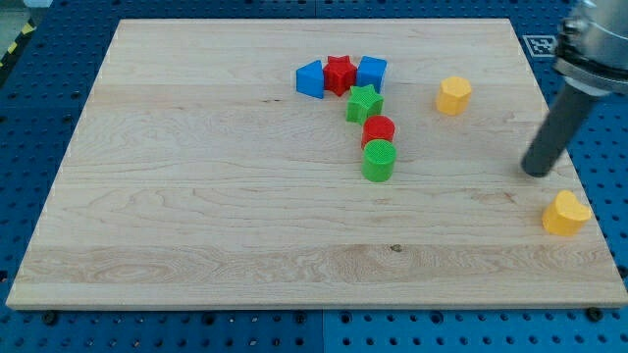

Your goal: Push the yellow heart slightly down

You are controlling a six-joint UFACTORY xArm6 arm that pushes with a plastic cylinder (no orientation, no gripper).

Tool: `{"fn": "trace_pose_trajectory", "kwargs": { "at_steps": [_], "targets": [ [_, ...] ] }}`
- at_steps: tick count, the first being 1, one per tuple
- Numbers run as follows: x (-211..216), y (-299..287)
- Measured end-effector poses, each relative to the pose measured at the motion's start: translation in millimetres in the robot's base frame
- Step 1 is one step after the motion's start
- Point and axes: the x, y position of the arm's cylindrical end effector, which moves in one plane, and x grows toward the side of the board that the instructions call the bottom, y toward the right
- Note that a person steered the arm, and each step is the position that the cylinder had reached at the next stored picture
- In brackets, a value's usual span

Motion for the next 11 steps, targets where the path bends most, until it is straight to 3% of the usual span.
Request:
{"fn": "trace_pose_trajectory", "kwargs": {
  "at_steps": [1,2,3,6,8,10,11],
  "targets": [
    [30.6,-4.8],
    [38.5,-11.7],
    [12.7,-12.4],
    [57.3,-28.2],
    [21.4,-14.3],
    [61.9,-8.8],
    [39.3,-8.8]
  ]
}}
